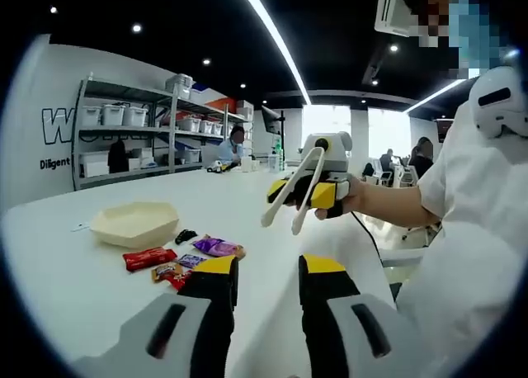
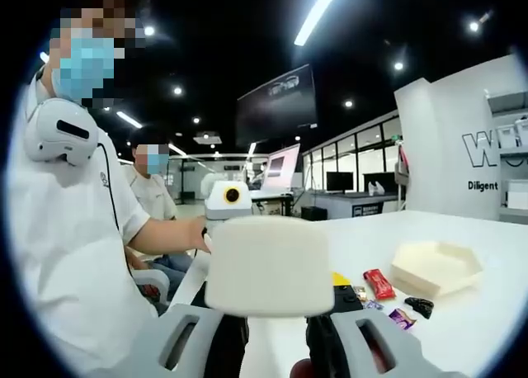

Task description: Place the target food into the container with the food tongs after gripping and lifting it, then release it inside without dropping or visibly crushing the food.

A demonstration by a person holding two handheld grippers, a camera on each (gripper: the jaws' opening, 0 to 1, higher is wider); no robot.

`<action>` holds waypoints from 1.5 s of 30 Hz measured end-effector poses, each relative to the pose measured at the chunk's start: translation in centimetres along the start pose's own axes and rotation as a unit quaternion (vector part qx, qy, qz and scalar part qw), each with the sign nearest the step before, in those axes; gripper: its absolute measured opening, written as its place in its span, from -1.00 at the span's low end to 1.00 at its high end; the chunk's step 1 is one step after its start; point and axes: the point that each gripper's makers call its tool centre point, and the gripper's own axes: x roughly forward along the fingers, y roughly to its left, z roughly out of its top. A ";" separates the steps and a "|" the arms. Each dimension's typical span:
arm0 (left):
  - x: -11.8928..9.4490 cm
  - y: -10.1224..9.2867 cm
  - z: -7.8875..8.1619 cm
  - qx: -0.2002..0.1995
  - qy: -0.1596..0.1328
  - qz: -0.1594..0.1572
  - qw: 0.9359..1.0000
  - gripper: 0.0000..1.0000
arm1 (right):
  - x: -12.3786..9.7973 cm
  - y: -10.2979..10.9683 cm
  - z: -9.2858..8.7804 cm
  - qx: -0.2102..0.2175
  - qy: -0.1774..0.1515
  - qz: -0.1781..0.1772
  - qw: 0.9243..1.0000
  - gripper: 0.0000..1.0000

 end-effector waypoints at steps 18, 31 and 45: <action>0.4 1.8 -1.3 0.015 0.042 0.064 0.997 -0.13 | 0.1 -2.5 0.1 -0.006 0.026 -0.015 1.000 -0.62; 0.3 2.8 -1.2 0.003 0.036 0.088 0.995 -0.01 | 0.3 -4.0 0.2 -0.011 0.039 -0.023 0.999 -0.62; -0.1 4.3 -1.3 -0.014 0.047 0.133 0.990 0.33 | 1.3 -5.8 0.5 -0.017 0.058 -0.032 0.998 -0.61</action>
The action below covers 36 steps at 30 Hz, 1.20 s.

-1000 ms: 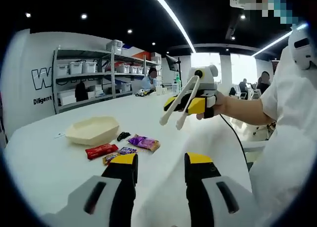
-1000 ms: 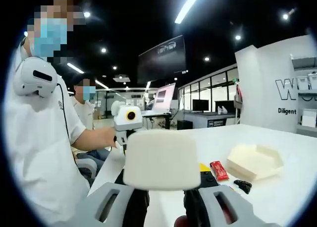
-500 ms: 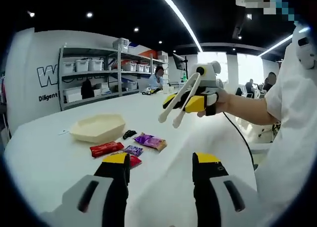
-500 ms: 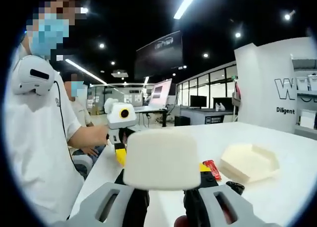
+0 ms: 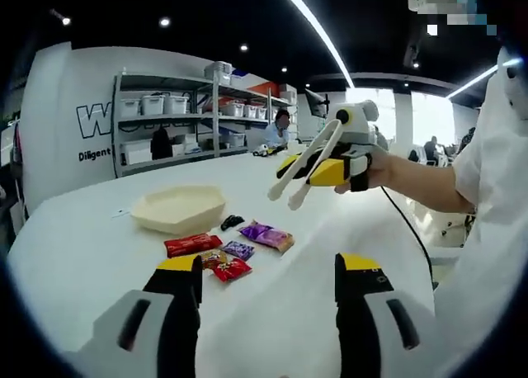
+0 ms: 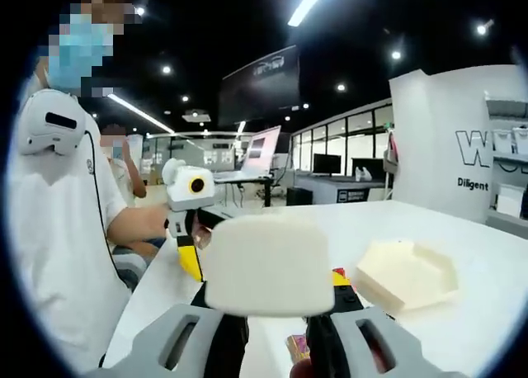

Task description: Place the target food into the container with the food tongs after gripping and lifting it, then release it inside without dropping or visibly crushing the food.

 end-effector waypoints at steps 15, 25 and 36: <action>-0.7 1.8 0.0 -0.024 0.010 0.031 0.999 0.66 | 2.1 -2.6 0.1 -0.006 0.027 -0.015 1.000 -0.62; -0.6 2.5 -0.3 -0.019 0.020 0.041 0.999 0.77 | 3.8 -4.3 -0.8 -0.011 0.057 -0.024 0.998 -0.61; -0.3 3.4 -0.4 -0.031 0.020 0.047 0.998 0.86 | 5.3 -6.2 -1.9 -0.015 0.084 -0.024 0.996 -0.61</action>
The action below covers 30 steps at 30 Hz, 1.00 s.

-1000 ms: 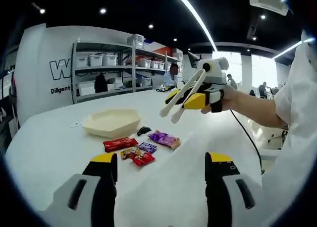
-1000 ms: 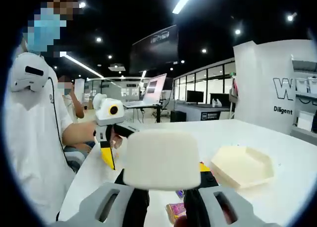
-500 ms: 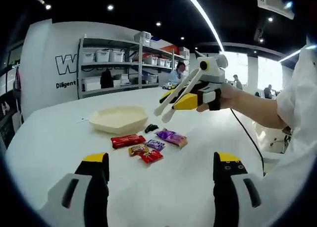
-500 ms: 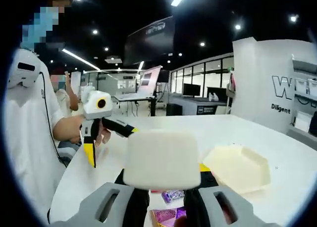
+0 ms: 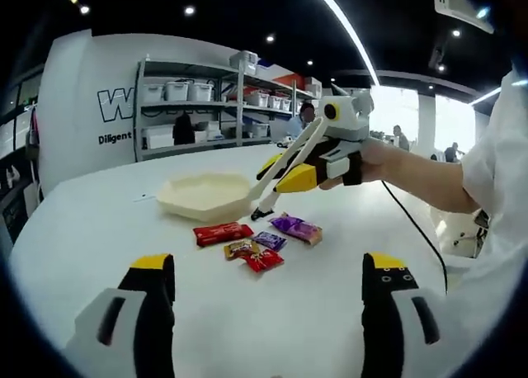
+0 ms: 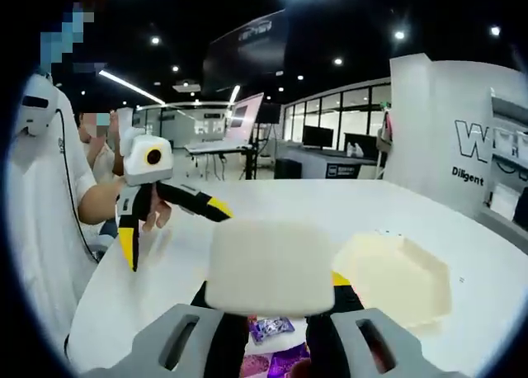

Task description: Place the target food into the container with the food tongs after gripping and lifting it, then release it inside without dropping or visibly crushing the food.

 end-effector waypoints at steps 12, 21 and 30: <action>0.7 0.8 -0.2 0.001 0.006 0.002 1.000 0.88 | 1.9 -1.2 -1.1 -0.005 0.027 0.002 1.000 -0.61; 0.9 1.1 -0.6 -0.004 0.012 0.001 1.000 0.87 | 3.1 -1.6 -1.4 -0.012 0.044 0.011 0.999 -0.61; 0.9 1.1 -0.7 -0.006 0.012 0.000 1.000 0.86 | 4.1 -1.7 -2.0 -0.016 0.059 0.021 0.998 -0.61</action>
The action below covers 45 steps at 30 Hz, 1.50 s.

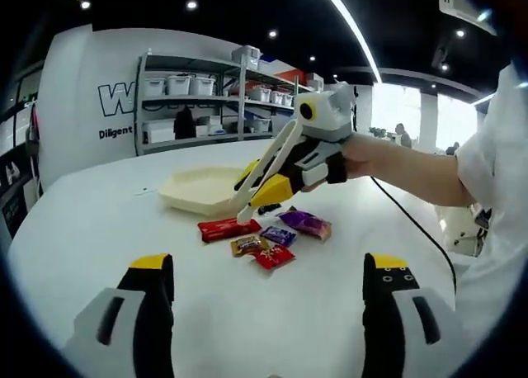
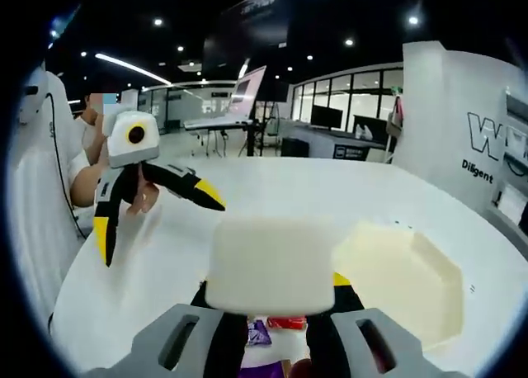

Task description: Place the target food into the container with the food tongs after gripping and lifting it, then release it inside without dropping or visibly crushing the food.

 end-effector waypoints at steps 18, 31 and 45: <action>0.0 0.1 -0.4 -0.003 0.004 0.000 1.000 0.83 | 1.1 -0.8 -1.2 -0.007 0.026 0.008 1.000 -0.61; -0.1 0.2 -0.8 -0.005 0.009 0.003 1.000 0.80 | 2.0 -1.0 -1.6 0.001 0.037 0.018 0.999 -0.61; -0.1 0.2 -1.0 -0.006 0.012 0.003 1.000 0.77 | 2.1 -1.0 -2.1 -0.003 0.049 0.026 0.998 -0.63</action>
